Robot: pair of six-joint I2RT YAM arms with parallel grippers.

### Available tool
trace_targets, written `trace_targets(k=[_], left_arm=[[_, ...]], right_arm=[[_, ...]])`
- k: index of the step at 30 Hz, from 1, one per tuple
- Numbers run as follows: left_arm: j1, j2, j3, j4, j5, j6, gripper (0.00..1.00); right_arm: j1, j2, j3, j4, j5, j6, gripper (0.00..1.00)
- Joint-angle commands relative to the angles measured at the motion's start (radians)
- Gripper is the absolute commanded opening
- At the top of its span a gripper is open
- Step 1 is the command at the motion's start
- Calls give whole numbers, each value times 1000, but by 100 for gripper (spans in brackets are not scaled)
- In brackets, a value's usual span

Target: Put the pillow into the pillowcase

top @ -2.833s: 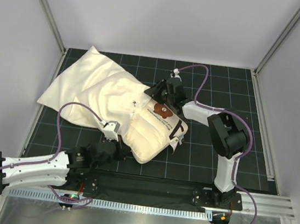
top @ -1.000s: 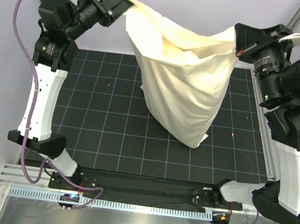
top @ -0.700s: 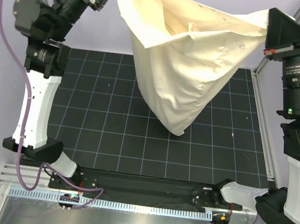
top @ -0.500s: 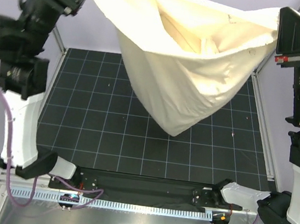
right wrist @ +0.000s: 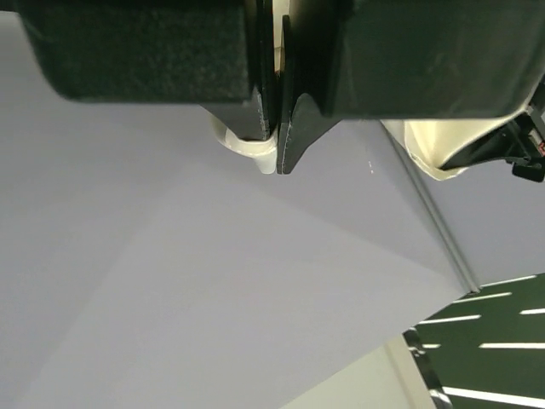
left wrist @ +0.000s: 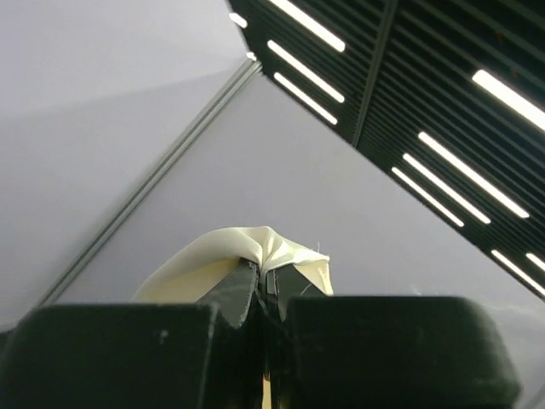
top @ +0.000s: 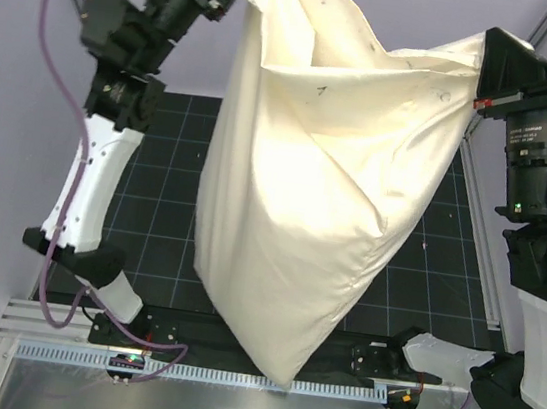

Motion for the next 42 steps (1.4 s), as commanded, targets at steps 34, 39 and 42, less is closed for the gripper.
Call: trace_targets(k=[34, 39, 42], left_arm=[[119, 161, -1102, 34, 110, 163, 0], [181, 164, -1060, -81, 26, 249, 0], [227, 167, -1056, -113, -8, 269, 0]], right_arm=[[466, -18, -1296, 824, 83, 94, 4], [536, 147, -1203, 832, 72, 80, 4], [547, 254, -1146, 826, 3, 73, 4]])
